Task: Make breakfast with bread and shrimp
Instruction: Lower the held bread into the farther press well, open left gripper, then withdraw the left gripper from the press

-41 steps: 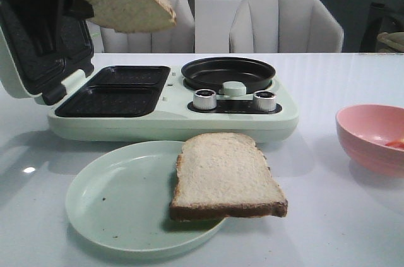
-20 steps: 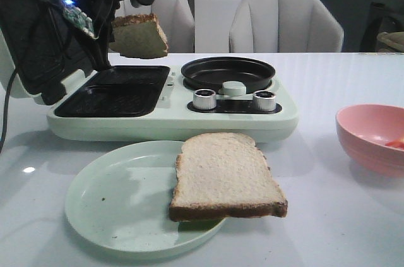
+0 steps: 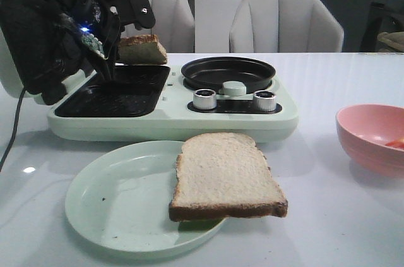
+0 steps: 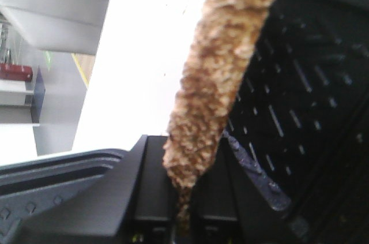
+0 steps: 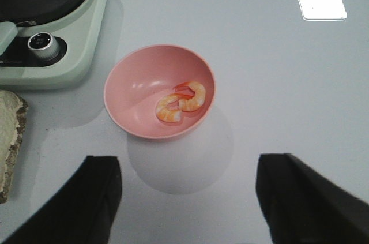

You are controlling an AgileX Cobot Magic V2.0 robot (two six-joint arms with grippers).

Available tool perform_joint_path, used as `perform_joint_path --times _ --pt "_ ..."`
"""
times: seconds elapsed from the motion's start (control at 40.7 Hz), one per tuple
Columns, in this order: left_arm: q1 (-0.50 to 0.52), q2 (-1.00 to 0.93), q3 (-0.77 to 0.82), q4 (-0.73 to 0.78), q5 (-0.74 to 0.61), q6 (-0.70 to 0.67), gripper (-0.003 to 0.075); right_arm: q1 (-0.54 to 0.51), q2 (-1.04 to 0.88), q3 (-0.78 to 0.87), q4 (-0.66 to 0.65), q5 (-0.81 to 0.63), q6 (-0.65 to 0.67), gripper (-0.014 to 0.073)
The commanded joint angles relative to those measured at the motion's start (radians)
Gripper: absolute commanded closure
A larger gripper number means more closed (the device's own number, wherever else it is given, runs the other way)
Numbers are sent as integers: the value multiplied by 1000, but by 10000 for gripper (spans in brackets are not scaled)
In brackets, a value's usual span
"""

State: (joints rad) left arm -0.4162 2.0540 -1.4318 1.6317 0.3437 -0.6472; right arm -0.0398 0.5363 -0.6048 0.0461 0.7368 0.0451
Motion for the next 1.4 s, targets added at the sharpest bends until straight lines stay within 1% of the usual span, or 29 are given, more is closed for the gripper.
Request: perform_joint_path --times 0.0,0.123,0.196,0.246,0.344,0.491,0.565,0.614,0.639,0.737,0.761,0.81,0.909,0.958,1.007,1.105,1.179,1.302,1.375 --pt "0 -56 -34 23 1 -5 496 -6 10 -29 1 -76 -9 4" --pt "0 -56 -34 23 15 -5 272 -6 10 -29 1 -76 -9 4" --pt "0 -56 -34 23 48 -5 193 -6 10 -29 1 -76 -9 4" --pt "0 -56 -34 23 77 -5 178 -6 10 -29 1 -76 -9 4" --pt "0 -56 -34 23 145 -5 178 -6 10 -29 1 -76 -9 4" --pt "-14 -65 -29 19 198 -5 179 -6 10 -29 1 -76 -9 4" --pt "-36 -82 -12 -3 210 30 179 -6 10 -29 1 -76 -9 4" --pt "-51 -94 -2 -45 206 96 179 -6 10 -29 1 -76 -9 4" --pt "-59 -101 3 -93 203 139 179 -6 10 -29 1 -76 -9 4" --pt "-75 -124 5 -369 221 415 179 -6 10 -29 1 -76 -9 4" --pt "-78 -133 5 -434 241 456 179 -6 10 -29 1 -76 -9 4" --pt "-82 -143 5 -515 279 511 179 -6 10 -29 1 -76 -9 4" --pt "-87 -179 5 -645 372 536 179 -6 10 -29 1 -76 -9 4" --pt "-89 -203 5 -695 398 536 180 -6 10 -29 1 -76 -9 4" --pt "-89 -231 5 -781 419 562 183 -6 10 -29 1 -76 -9 4" --pt "-89 -290 7 -1004 461 653 206 -6 10 -29 1 -76 -9 4" --pt "-89 -338 7 -1173 503 694 224 -6 10 -29 1 -76 -9 4" --pt "-89 -426 7 -1433 596 694 246 -6 10 -29 1 -76 -9 4" --pt "-89 -478 23 -1583 605 694 246 -6 10 -29 1 -76 -9 4"
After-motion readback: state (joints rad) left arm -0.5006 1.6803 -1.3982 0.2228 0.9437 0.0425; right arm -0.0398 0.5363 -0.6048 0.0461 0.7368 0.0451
